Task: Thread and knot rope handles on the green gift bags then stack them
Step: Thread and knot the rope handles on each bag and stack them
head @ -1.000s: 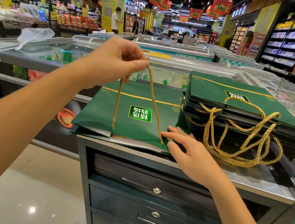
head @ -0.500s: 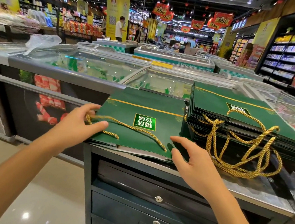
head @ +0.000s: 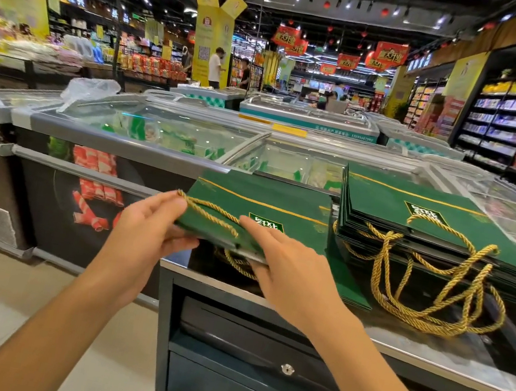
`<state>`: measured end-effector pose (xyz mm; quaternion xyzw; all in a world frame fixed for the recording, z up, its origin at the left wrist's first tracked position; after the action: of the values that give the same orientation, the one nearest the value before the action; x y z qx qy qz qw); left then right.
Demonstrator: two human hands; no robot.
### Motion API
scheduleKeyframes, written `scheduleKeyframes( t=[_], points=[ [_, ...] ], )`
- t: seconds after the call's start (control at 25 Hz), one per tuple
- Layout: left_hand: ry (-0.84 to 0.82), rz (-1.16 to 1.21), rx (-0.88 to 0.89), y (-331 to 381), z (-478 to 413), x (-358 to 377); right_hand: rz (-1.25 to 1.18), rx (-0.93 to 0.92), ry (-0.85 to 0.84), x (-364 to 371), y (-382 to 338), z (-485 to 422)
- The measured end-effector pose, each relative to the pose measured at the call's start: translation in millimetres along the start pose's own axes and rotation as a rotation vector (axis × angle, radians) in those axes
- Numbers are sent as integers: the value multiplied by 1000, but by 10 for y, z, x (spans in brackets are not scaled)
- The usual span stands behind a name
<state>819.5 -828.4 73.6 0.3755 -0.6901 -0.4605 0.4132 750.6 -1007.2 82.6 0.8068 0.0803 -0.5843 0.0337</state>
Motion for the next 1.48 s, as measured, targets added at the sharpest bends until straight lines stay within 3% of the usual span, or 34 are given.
scheduleKeyframes(
  t=[0.2, 0.4, 0.6, 0.76, 1.0, 1.16, 1.24, 1.36, 1.48],
  points=[
    [-76, 122, 28, 119, -129, 249, -201, 40, 393, -531, 127, 107],
    [-159, 162, -257, -378, -156, 573, -749, 27, 717, -1001, 328, 284],
    [-253, 271, -329, -627, 19, 883, -1321, 105, 799, -954, 385, 308],
    [-216, 443, -226, -549, 75, 871, -1456, 103, 757, -897, 366, 287],
    [7, 452, 0, -367, -40, 346, -1329, 122, 393, -749, 439, 209],
    [123, 281, 10, -228, -114, -164, -1378, 300, 138, -454, 500, 311],
    [140, 176, 1, -160, -131, -377, -1216, 416, 134, -378, 602, 420],
    [143, 46, -37, -144, -132, -594, -834, 512, 258, -359, 773, 582],
    [126, -97, -82, -209, -139, -622, -445, 427, 367, -321, 771, 584]
  ],
)
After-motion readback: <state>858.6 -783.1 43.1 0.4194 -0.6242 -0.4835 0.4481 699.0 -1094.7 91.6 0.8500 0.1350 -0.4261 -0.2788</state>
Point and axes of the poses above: each hand's wrist, its own z-axis away from the middle knuckle, its own x-axis out of the palm, y = z × x, the point moved 7 cm from there along -z, towards the middle knuckle, and after that the axes turned 8 degrees about -y, right-handed, at the moved point
